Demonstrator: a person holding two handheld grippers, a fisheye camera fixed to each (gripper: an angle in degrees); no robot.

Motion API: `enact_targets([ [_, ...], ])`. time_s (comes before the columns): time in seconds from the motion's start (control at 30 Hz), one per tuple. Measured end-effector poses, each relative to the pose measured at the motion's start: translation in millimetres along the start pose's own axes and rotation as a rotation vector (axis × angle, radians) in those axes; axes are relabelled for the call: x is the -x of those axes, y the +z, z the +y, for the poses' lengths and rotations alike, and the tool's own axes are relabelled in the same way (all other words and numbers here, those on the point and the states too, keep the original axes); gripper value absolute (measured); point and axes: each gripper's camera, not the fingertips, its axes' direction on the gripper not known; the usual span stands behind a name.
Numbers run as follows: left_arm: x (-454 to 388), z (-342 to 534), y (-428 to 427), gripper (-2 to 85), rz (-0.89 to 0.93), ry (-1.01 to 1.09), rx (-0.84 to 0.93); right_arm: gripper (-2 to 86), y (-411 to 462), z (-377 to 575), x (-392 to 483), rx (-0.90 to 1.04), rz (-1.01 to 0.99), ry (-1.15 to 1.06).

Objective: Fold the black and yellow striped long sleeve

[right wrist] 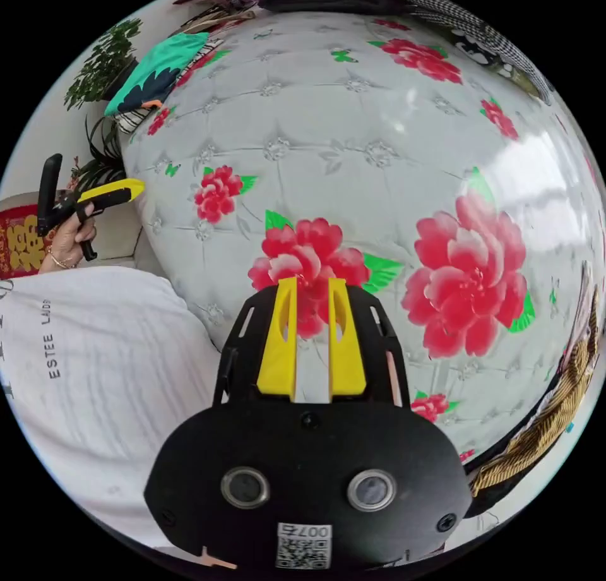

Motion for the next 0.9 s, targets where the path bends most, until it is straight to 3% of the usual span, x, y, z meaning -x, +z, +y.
enact_targets([
  [0.13,-118.6,-25.4,18.9,5.4,-0.123,0.286,0.026,5.9,6.1,72.7,-22.2,-0.038,0.106,0.116],
  [0.2,-157.7,-28.1,28.5,5.3,-0.138,0.329,0.041,6.1,32.4,90.8,-23.6,-0.002,0.083,0.103],
  [0.23,-180.2,-28.2,34.7,5.3,-0.139,0.336,0.047,6.3,26.8,107.9,-18.2,-0.171,0.085,0.063],
  [0.33,-228.2,-25.8,54.7,5.2,-0.147,0.335,0.115,6.9,28.0,132.8,-8.8,-0.29,0.11,0.036],
  [0.47,-272.1,-18.5,81.0,5.1,-0.184,0.346,0.209,7.8,14.2,153.8,-26.9,-0.28,0.045,0.086],
  [0.57,-296.1,-13.4,86.8,4.8,-0.27,0.356,0.208,8.1,-18.9,213.7,-78.2,-0.417,0.2,0.271],
  [0.7,-316.0,-7.4,92.0,4.5,-0.334,0.363,0.213,9.1,-66.3,345.3,-199.3,-0.52,0.404,0.748],
  [0.8,-322.3,-1.4,93.4,4.4,-0.349,0.328,0.2,10.1,-85.9,432.0,-262.5,-0.498,0.513,0.972],
  [0.9,-325.4,8.1,93.4,3.9,-0.361,0.263,0.167,10.2,-77.7,478.8,-303.1,-0.416,0.506,1.048],
])
